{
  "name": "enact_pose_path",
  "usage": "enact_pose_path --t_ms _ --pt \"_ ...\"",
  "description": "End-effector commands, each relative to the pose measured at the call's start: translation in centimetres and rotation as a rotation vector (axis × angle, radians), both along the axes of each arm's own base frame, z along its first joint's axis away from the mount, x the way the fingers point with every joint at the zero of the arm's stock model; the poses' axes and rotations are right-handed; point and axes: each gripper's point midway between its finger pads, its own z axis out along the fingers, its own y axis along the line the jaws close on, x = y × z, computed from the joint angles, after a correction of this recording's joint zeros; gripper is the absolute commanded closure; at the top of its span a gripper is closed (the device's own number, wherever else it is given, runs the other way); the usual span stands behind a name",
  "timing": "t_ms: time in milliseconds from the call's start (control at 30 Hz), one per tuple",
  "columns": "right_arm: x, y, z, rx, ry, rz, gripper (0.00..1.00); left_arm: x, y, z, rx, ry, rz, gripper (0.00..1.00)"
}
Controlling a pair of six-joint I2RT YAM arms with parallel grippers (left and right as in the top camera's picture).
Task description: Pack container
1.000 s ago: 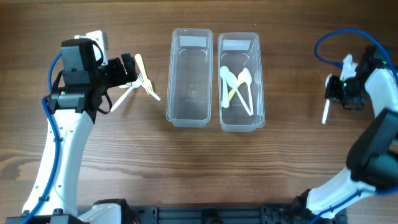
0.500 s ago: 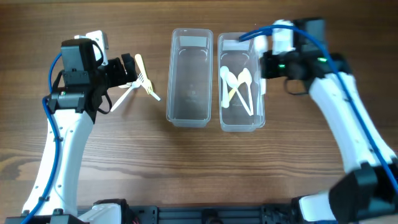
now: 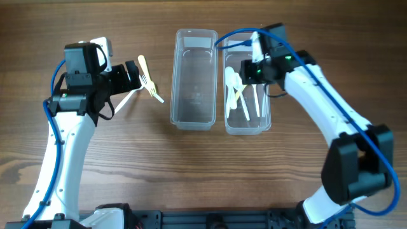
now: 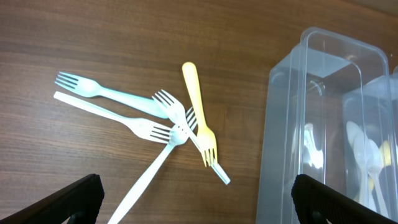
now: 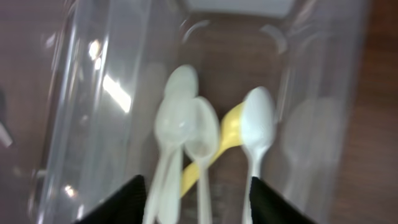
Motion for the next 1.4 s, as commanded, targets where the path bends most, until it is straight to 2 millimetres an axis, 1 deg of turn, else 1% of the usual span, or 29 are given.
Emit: enact_pose_path --t_ms 0,33,67,100,167,233,300,367,400,433,467,567,633,700,767,800,833,867,900,933,1000,1067,1200,1233,1300,1367 --pt "2.6 -7.2 8.2 -0.062 -0.222 -0.197 0.29 0.0 -0.1 0.3 -0.014 0.005 0.001 0.00" --pt "2.7 -9.3 8.9 -0.064 -0.237 -0.240 0.26 0.0 -0.1 0.4 -0.017 0.001 0.004 0.00" --pt "2.6 -11.5 9.1 -0.070 -0.236 -0.290 0.23 0.2 0.0 0.5 -0.028 -0.007 0.019 0.00" --pt "2.5 -13.1 9.0 -0.075 -0.226 -0.325 0.22 0.4 0.0 0.7 -0.039 -0.015 0.032 0.00" --pt "1.9 -16.3 8.2 -0.088 -0.188 -0.395 0.19 1.0 0.1 1.0 -0.047 -0.039 0.050 0.00" --pt "1.3 -18.7 7.2 -0.088 -0.148 -0.448 0.18 1.4 0.8 0.5 -0.017 -0.036 0.076 0.01" --pt "0.8 -20.4 6.2 -0.074 -0.117 -0.483 0.17 1.7 1.2 -1.2 0.003 0.010 0.093 0.06" --pt "0.6 -21.5 5.3 -0.058 -0.090 -0.505 0.17 2.2 1.2 -3.4 0.003 0.064 0.092 0.09" --pt "0.4 -21.9 4.8 -0.053 -0.072 -0.515 0.17 2.5 1.3 -4.9 0.004 0.101 0.092 0.10" --pt "0.3 -22.0 4.4 -0.050 -0.058 -0.517 0.17 2.8 1.2 -6.1 0.003 0.135 0.091 0.12" --pt "0.2 -21.9 4.1 -0.046 -0.049 -0.516 0.17 2.9 1.1 -6.8 0.001 0.159 0.083 0.15" --pt "0.1 -21.9 3.5 -0.046 -0.029 -0.514 0.16 3.4 1.1 -8.1 0.014 0.197 0.059 0.19" --pt "0.1 -21.9 3.4 -0.045 -0.026 -0.515 0.16 4.0 1.1 -8.3 0.077 0.174 -0.028 0.19" --pt "0.1 -21.9 3.4 -0.045 -0.026 -0.515 0.16 4.5 1.1 -8.1 0.129 0.151 -0.098 0.16" --pt "0.1 -21.9 3.4 -0.046 -0.025 -0.515 0.16 4.9 1.1 -7.9 0.165 0.126 -0.145 0.18" --pt "0.1 -21.9 3.4 -0.046 -0.026 -0.515 0.16 4.9 1.1 -7.9 0.177 0.128 -0.162 0.21" --pt "0.1 -21.9 3.4 -0.046 -0.026 -0.515 0.16 4.6 1.0 -8.1 0.186 0.140 -0.181 0.28" --pt "0.1 -21.9 3.4 -0.046 -0.025 -0.515 0.16 4.1 1.0 -8.4 0.190 0.165 -0.183 0.33" --pt "0.1 -21.9 3.4 -0.046 -0.023 -0.515 0.17 3.6 1.1 -8.7 0.193 0.187 -0.182 0.36" --pt "0.0 -21.9 3.4 -0.046 -0.021 -0.514 0.17 3.3 1.1 -9.0 0.196 0.204 -0.182 0.35" --pt "0.0 -21.8 3.3 -0.046 -0.019 -0.514 0.17 2.9 2.1 -9.4 0.250 0.228 -0.158 0.29" --pt "0.1 -21.9 3.4 -0.046 -0.022 -0.515 0.17 2.7 2.8 -9.6 0.318 0.245 -0.178 0.28" --pt "0.1 -21.9 3.4 -0.046 -0.022 -0.515 0.17 2.1 2.7 -10.3 0.452 0.298 -0.243 0.27" --pt "0.1 -21.9 3.4 -0.045 -0.022 -0.516 0.17 1.9 2.7 -10.7 0.482 0.316 -0.243 0.27" --pt "0.0 -21.8 3.4 -0.045 -0.021 -0.515 0.17 1.7 2.3 -12.1 0.501 0.359 -0.260 0.28" --pt "0.0 -21.8 3.3 -0.045 -0.018 -0.515 0.17 1.3 2.1 -13.8 0.501 0.407 -0.279 0.33"
